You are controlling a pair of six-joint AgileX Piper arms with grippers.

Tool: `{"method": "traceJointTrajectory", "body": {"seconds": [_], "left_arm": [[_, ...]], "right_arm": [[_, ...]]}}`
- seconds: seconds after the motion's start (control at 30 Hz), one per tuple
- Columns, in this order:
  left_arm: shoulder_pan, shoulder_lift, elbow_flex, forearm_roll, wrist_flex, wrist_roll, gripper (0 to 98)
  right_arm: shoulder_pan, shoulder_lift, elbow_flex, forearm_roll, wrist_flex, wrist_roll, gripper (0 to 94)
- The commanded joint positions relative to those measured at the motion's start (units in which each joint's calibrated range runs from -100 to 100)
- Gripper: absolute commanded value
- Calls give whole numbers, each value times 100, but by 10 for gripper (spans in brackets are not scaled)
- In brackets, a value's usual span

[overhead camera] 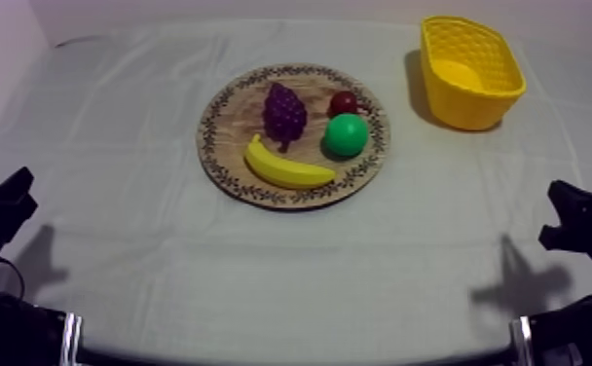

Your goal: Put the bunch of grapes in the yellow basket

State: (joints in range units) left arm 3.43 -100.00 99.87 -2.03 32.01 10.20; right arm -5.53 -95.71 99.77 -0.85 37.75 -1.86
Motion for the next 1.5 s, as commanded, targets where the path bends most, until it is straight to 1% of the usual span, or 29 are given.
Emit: {"method": "traceJointTrajectory", "body": {"seconds": [0.0,0.67,0.83,1.03,1.17,1.47], "left_arm": [[1,0,2,1,0,-1,1],[1,0,2,1,0,-1,1],[1,0,2,1,0,-1,1],[1,0,2,1,0,-1,1],[1,0,2,1,0,-1,1],[1,0,2,1,0,-1,1]], "right_arm": [[568,-5,-22,-10,192,277,6],[568,-5,-22,-10,192,289,6],[552,-5,-38,-10,242,349,4],[453,55,-49,11,135,438,3],[476,258,-323,-107,212,565,3],[801,1032,-1456,-512,191,960,2]]}}
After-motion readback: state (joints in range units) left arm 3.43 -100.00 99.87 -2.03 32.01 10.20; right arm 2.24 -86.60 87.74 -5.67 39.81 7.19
